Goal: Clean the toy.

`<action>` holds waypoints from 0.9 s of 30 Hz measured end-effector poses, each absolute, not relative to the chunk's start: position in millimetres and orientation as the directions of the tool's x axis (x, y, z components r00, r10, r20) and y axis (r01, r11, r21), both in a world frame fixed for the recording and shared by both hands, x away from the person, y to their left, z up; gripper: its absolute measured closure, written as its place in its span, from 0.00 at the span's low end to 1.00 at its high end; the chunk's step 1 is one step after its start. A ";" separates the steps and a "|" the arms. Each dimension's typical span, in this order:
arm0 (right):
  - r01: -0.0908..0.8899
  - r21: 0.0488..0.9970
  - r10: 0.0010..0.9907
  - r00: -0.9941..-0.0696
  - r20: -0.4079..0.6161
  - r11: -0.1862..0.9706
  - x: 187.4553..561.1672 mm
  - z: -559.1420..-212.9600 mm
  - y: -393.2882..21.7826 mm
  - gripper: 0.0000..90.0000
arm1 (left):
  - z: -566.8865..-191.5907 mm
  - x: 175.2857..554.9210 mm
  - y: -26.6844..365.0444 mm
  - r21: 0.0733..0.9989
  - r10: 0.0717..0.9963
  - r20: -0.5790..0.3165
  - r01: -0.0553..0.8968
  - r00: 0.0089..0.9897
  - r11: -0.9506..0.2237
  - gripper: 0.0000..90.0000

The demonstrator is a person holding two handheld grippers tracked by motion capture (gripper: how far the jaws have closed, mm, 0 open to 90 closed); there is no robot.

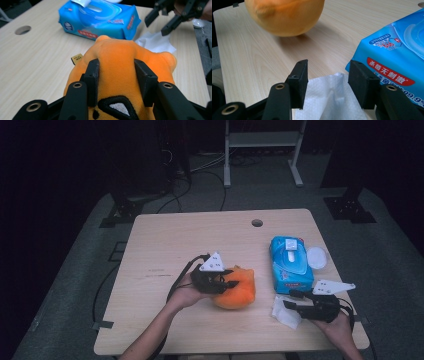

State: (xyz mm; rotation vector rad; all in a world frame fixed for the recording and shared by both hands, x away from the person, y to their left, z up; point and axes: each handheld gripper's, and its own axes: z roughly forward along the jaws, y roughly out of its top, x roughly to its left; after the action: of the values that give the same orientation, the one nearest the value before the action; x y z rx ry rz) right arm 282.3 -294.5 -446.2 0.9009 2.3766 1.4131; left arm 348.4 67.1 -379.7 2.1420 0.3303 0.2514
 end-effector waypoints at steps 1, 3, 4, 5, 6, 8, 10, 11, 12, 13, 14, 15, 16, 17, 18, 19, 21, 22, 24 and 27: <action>0.388 0.855 0.613 -0.783 0.109 0.344 282.2 -446.1 -294.7 0.54 | -377.9 349.9 68.6 0.834 0.335 0.054 0.142 0.941 -0.533 0.67; 0.389 0.856 0.614 -0.781 0.111 0.340 282.1 -446.0 -295.1 0.54 | -374.4 352.8 71.5 0.840 0.347 0.056 0.144 0.936 -0.523 0.67; 0.391 0.856 0.615 -0.781 0.113 0.339 282.0 -445.9 -295.2 0.54 | -372.6 354.0 73.1 0.842 0.353 0.059 0.143 0.934 -0.520 0.67; 0.391 0.856 0.615 -0.781 0.114 0.339 281.9 -445.8 -295.2 0.54 | -370.9 355.3 74.7 0.843 0.358 0.062 0.143 0.932 -0.518 0.67; 0.391 0.856 0.615 -0.780 0.113 0.338 281.7 -445.6 -295.3 0.54 | -369.3 356.7 76.3 0.846 0.365 0.060 0.147 0.929 -0.512 0.67; 0.391 0.857 0.616 -0.780 0.116 0.334 281.7 -445.4 -295.6 0.54 | -365.9 359.4 80.0 0.850 0.376 0.058 0.152 0.925 -0.504 0.67; 0.391 0.859 0.616 -0.779 0.118 0.330 281.6 -445.0 -295.6 0.54 | -362.7 362.1 83.5 0.854 0.392 0.057 0.158 0.918 -0.496 0.67; 0.389 0.860 0.616 -0.779 0.116 0.330 281.7 -444.9 -295.7 0.54 | -362.7 362.1 83.5 0.854 0.392 0.057 0.158 0.918 -0.496 0.67; 0.386 0.861 0.615 -0.780 0.113 0.331 281.7 -444.9 -295.9 0.54 | -360.2 365.1 86.6 0.857 0.402 0.057 0.161 0.914 -0.489 0.67; 0.384 0.862 0.615 -0.780 0.111 0.331 281.8 -444.9 -296.2 0.54 | -359.0 366.5 87.9 0.857 0.409 0.057 0.165 0.911 -0.488 0.67; 0.387 0.862 0.615 -0.779 0.117 0.327 282.0 -445.1 -296.7 0.54 | -357.9 368.3 89.1 0.857 0.412 0.060 0.165 0.909 -0.488 0.67; 0.387 0.863 0.616 -0.779 0.118 0.325 282.3 -445.3 -297.4 0.54 | -357.0 370.0 90.3 0.856 0.416 0.062 0.166 0.907 -0.490 0.67; 0.387 0.864 0.616 -0.778 0.119 0.322 282.3 -445.4 -297.9 0.54 | -356.2 371.7 91.1 0.856 0.421 0.062 0.169 0.905 -0.489 0.67; 0.386 0.865 0.616 -0.779 0.120 0.321 282.5 -445.5 -298.3 0.54 | -355.6 373.5 91.8 0.855 0.424 0.064 0.169 0.903 -0.490 0.67; 0.386 0.865 0.615 -0.779 0.120 0.321 282.7 -445.5 -298.6 0.54 | -355.0 375.2 92.5 0.854 0.427 0.067 0.170 0.902 -0.492 0.67; 0.386 0.865 0.616 -0.779 0.119 0.321 282.6 -445.4 -298.9 0.53 | -354.5 377.0 93.0 0.854 0.430 0.068 0.170 0.900 -0.492 0.67; 0.388 0.865 0.616 -0.778 0.121 0.319 282.1 -444.8 -299.3 0.53 | -353.9 380.1 93.9 0.855 0.438 0.069 0.174 0.896 -0.489 0.67; 0.383 0.867 0.616 -0.778 0.119 0.317 282.1 -444.7 -299.5 0.53 | -353.6 381.9 94.5 0.853 0.439 0.071 0.173 0.896 -0.492 0.67; 0.381 0.870 0.617 -0.778 0.119 0.313 282.1 -444.4 -300.1 0.52 | -353.8 385.3 95.0 0.854 0.449 0.070 0.179 0.891 -0.489 0.67; 0.380 0.870 0.616 -0.779 0.116 0.315 282.1 -444.4 -300.2 0.52 | -354.9 391.1 96.2 0.856 0.459 0.071 0.182 0.885 -0.483 0.67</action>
State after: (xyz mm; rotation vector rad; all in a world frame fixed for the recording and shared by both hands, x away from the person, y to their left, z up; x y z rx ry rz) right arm 282.1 -300.2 -444.4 0.9075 2.3447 1.4498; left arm 391.1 96.2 -354.9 2.0777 0.4630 0.3593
